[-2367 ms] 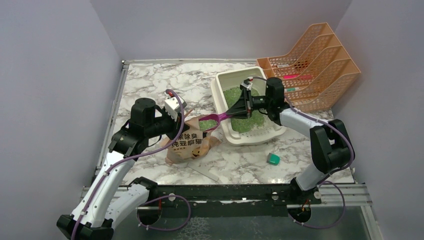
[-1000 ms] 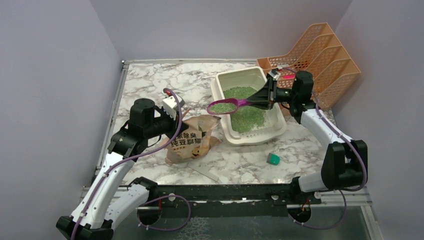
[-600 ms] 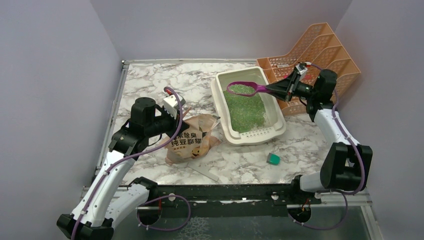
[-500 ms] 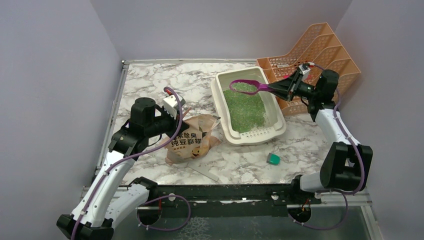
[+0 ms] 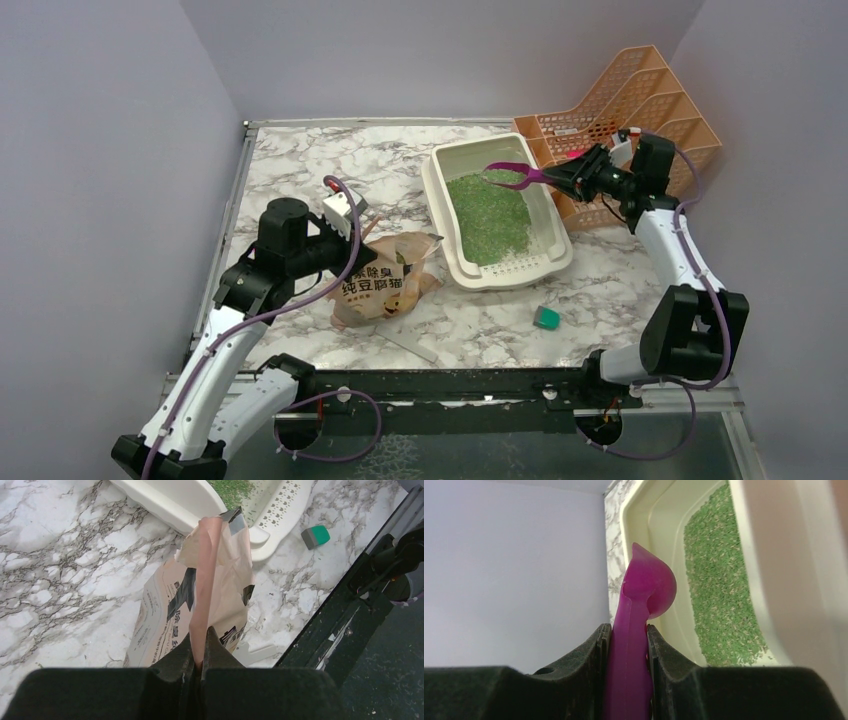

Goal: Fill the litter box with clean litter
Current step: Pour the cat litter into the litter box.

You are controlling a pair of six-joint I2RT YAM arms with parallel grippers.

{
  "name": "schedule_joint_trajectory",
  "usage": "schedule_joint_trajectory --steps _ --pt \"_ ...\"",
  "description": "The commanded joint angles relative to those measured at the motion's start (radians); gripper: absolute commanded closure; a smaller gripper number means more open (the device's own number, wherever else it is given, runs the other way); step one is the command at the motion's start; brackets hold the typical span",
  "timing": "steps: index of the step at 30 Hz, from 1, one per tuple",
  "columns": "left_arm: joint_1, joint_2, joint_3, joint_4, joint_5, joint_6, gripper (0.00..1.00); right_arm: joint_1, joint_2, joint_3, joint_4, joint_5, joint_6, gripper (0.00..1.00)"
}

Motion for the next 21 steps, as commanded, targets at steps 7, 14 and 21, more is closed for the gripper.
schedule_joint_trajectory --steps 7,14,21 --pt "-0.001 -0.038 0.056 0.036 0.009 -0.010 1.00 0.086 0.131 0.117 -0.008 0.245 -0.040 0.99" --pt "-0.001 -0.046 0.063 0.033 0.016 -0.013 1.00 0.104 0.178 0.158 0.022 0.245 -0.035 0.99" --pt "-0.001 -0.041 0.060 0.034 0.018 -0.013 1.00 0.103 0.092 0.093 -0.092 0.227 -0.115 0.99"
